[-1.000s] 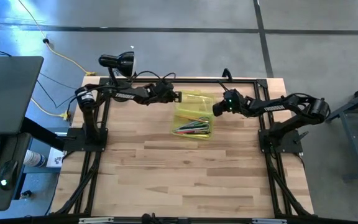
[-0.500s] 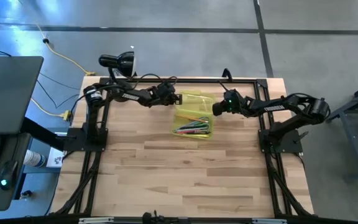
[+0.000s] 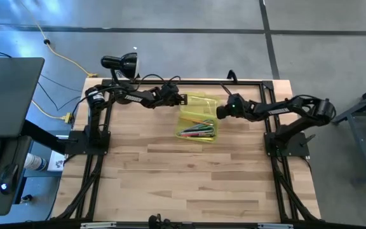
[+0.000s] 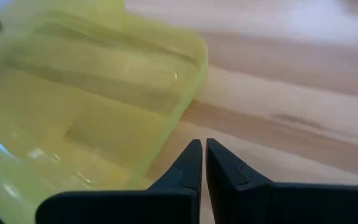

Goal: Pick & place school supplies into a supply box
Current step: Close the yellow supply box

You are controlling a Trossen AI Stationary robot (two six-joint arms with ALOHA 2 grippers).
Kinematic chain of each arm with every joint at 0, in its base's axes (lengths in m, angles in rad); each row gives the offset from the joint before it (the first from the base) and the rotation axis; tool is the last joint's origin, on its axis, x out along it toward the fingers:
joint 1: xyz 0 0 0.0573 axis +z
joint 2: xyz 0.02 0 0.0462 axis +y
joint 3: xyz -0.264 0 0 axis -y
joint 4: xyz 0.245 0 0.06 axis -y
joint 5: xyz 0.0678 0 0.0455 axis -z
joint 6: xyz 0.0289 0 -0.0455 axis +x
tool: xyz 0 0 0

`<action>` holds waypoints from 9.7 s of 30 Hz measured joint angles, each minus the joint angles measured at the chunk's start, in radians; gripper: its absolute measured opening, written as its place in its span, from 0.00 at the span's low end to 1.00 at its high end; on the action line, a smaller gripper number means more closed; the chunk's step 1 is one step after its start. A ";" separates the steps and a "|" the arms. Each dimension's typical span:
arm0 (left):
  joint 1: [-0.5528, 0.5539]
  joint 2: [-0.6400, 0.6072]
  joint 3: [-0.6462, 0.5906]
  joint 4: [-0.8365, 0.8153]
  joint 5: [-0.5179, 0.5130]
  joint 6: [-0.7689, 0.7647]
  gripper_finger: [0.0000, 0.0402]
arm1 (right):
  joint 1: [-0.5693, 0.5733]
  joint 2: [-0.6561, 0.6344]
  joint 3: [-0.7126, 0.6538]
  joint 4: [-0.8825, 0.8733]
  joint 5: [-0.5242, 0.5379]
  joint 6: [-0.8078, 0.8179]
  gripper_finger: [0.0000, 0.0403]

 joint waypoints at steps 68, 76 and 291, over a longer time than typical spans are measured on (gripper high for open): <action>-0.124 -0.153 0.001 -0.135 -0.259 0.168 0.02 | 0.244 -0.024 0.002 0.237 0.353 -0.276 0.00; -0.195 -0.185 0.001 -0.155 -0.324 0.168 0.02 | 0.319 -0.094 0.002 0.122 0.434 -0.290 0.00; -0.971 0.214 0.522 -0.638 -0.486 0.254 0.02 | 0.926 0.152 0.000 0.411 0.254 -0.463 0.00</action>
